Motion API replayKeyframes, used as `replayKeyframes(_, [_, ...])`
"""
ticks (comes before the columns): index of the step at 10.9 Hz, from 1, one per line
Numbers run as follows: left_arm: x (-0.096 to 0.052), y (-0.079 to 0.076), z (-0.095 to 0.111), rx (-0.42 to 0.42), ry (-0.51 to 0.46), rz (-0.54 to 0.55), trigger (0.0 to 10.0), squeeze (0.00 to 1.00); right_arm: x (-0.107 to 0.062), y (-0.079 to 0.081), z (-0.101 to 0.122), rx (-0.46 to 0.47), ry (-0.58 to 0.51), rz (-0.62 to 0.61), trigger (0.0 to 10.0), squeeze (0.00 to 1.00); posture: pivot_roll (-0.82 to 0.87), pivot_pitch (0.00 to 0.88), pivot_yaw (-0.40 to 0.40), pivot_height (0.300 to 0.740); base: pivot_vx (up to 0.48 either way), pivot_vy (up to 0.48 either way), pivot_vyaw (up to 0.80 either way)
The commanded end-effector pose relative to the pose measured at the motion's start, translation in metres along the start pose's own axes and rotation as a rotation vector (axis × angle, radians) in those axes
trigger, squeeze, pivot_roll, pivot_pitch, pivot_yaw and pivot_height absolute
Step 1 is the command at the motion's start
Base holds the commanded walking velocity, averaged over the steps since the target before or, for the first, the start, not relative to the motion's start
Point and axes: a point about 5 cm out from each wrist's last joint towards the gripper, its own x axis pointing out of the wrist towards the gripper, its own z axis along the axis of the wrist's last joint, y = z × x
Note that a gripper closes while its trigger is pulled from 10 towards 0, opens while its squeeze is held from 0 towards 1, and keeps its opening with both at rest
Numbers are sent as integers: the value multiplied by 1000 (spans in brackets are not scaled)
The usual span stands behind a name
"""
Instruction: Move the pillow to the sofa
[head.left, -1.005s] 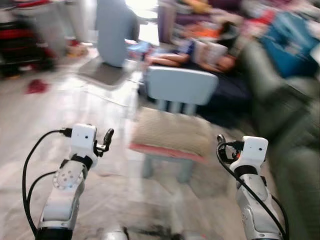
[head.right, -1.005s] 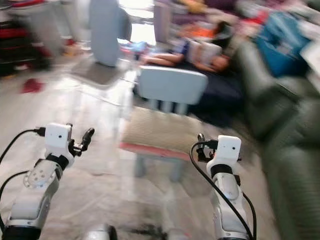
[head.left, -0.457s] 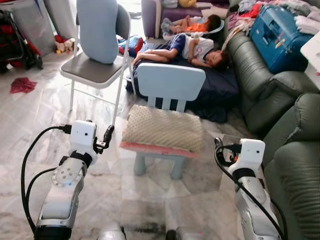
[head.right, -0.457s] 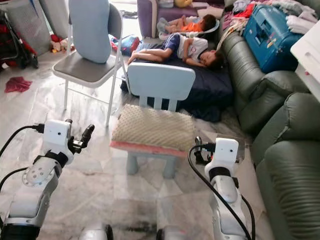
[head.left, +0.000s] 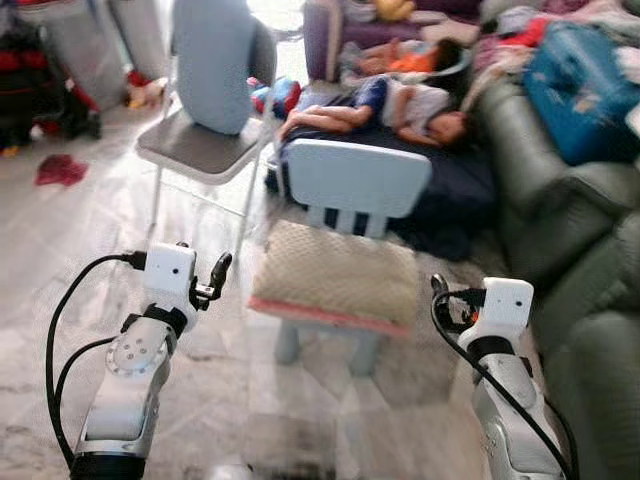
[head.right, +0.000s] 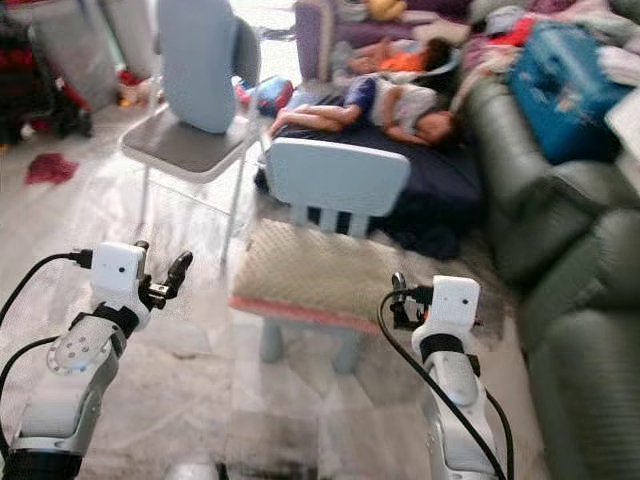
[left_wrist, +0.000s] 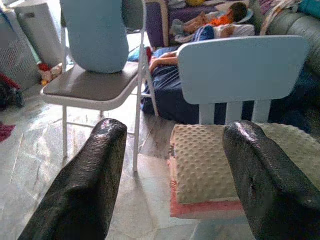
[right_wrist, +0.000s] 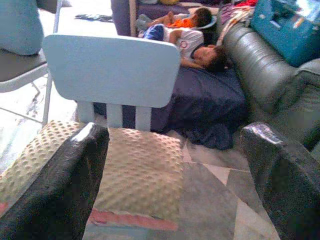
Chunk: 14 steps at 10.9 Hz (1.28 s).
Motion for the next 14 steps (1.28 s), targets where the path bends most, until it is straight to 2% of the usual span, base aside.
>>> replayKeyframes(1, [0, 0, 2, 2, -5, -2, 10000, 0, 1, -1, 3, -10, -5, 8, 10000, 0, -26, 76, -45, 740, 394, 0, 0])
replayKeyframes(8, [0, -1, 0, 3, 8, -10, 10000, 0, 3, 0, 2, -20, -2, 5, 10000, 0, -25, 82, -45, 740, 350, 0, 0])
replayKeyframes(11, [1, -3, -1, -9, 21, -22, 10000, 0, 3, -1, 0, -20, 18, -2, 10000, 0, -24, 89, -48, 740, 0, 0, 0])
replayKeyframes(14, [1, -3, -2, -14, 27, -28, 10000, 0, 4, 0, 1, -18, 13, 2, 10000, 0, -23, 92, -48, 740, 0, 0, -800])
